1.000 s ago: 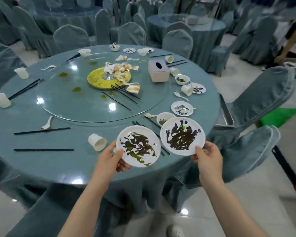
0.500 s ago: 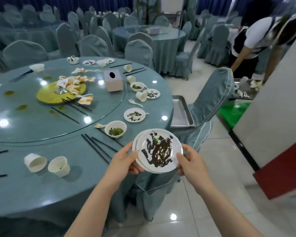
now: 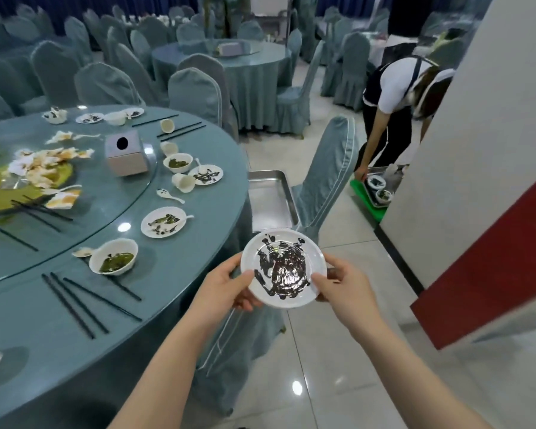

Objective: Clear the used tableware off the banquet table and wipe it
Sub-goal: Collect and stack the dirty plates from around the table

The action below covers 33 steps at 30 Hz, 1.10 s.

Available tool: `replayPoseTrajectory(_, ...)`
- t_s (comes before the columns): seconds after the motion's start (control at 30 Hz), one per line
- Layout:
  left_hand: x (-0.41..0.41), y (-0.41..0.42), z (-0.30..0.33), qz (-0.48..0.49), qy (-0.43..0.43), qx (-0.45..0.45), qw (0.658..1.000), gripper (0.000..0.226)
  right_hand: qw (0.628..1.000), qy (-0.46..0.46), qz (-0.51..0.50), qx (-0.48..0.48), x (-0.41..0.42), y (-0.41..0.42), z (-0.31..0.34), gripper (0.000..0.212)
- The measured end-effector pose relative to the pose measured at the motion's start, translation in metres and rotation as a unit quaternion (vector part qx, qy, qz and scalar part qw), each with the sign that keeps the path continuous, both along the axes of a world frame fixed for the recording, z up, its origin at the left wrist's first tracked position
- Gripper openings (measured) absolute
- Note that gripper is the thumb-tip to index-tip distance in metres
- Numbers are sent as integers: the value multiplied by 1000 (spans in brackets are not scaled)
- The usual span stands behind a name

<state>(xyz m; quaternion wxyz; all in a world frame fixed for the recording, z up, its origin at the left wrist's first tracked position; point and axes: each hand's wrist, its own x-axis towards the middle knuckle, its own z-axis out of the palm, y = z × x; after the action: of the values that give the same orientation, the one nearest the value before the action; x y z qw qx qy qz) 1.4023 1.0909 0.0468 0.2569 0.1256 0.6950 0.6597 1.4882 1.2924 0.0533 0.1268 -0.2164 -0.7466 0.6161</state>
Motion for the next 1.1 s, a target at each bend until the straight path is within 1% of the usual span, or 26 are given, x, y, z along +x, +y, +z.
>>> replayPoseTrajectory(0.13,-33,36,-2,25,10,4,1000,36,1000,4,18,-8,-30,33,5,36)
replayPoseTrajectory(0.27,-83,69,-8,54,15,12,998,36,999,5,28,-34,-80,65,10,38)
replayPoseTrajectory(0.37,-122,89,-6,79,16,12,997,36,999,-22,33,1,-121,89,15,35)
replayPoseTrajectory(0.43,-144,98,-3,98,14,12,995,36,998,-28,57,16,-147,100,17,39)
replayPoseTrajectory(0.53,-181,108,2,125,12,23,992,36,997,-13,76,0,-191,111,19,45)
replayPoseTrajectory(0.67,-209,109,0,168,4,12,986,35,995,-26,88,-46,-241,113,12,34)
replayPoseTrajectory(0.73,-219,105,-4,195,-3,12,981,34,991,-44,118,-45,-266,112,5,30)
replayPoseTrajectory(0.83,-233,101,-11,243,-18,4,970,35,984,-55,169,-30,-304,113,-4,27)
replayPoseTrajectory(0.97,-249,98,-21,325,-37,-15,945,40,964,-61,257,-34,-355,110,-13,25)
replayPoseTrajectory(1.1,-262,103,-28,429,-38,-25,902,37,940,-78,331,-23,-404,120,-23,18)
